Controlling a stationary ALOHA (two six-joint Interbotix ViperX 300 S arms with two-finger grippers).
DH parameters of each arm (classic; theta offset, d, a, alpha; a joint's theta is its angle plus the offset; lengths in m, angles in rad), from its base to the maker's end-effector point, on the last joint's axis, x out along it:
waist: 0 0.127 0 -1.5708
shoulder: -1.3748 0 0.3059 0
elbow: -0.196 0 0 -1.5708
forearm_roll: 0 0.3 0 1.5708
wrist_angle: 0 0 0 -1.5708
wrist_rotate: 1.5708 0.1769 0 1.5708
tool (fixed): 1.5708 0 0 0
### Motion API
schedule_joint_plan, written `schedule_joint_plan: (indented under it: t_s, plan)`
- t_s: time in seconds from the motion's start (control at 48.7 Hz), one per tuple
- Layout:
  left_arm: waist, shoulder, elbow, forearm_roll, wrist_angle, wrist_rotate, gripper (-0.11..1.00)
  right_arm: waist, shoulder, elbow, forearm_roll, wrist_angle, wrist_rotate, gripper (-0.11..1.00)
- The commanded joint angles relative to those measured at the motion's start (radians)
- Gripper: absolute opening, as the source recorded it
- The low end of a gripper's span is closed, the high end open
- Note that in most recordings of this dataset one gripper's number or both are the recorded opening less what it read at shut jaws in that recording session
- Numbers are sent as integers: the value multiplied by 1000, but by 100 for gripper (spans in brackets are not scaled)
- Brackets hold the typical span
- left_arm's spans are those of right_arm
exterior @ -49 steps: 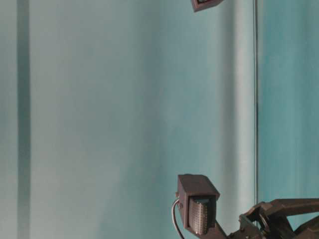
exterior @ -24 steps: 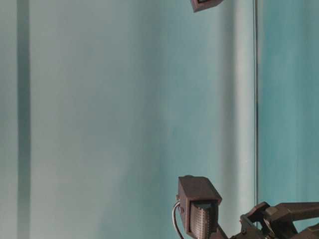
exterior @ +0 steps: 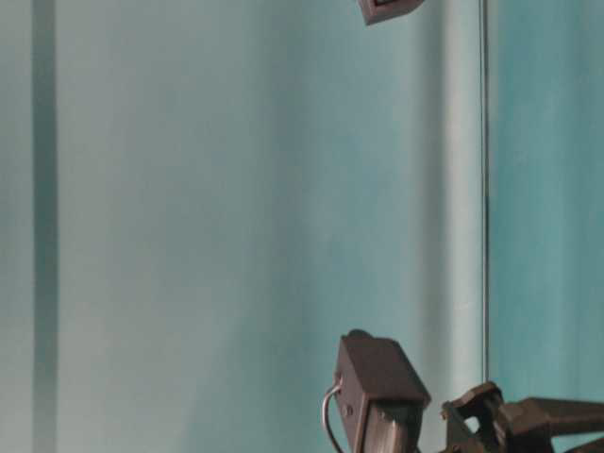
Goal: Insert the USB using both arms.
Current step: 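Close left gripper on the female socket and lift both connectors, then raise both grippers and orient the plug below the socket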
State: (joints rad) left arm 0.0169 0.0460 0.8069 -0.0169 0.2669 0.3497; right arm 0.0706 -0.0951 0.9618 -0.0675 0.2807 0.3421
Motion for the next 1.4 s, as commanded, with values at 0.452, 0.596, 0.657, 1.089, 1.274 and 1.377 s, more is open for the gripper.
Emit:
schedule_joint_plan:
  t_s: [0.452,0.596,0.657,1.089,1.274,1.377]
  plan:
    - [-6,-209,-66,-28,75,-100,28,17,-264,-41,-109,239,6,21]
    - [26,-247,-127,-35,190,-229,28,17,-337,-51,-150,302,11,21]
    - [61,-270,-166,-37,275,-282,28,15,-370,-60,-172,333,21,21]
    - [175,-322,-411,-144,543,-322,28,17,-451,-184,-497,505,144,21]
    - [272,-380,-360,-425,397,-285,28,43,-451,-224,-650,565,160,21]
    - [311,-396,-293,-603,399,-241,28,63,-451,-238,-710,617,167,21]
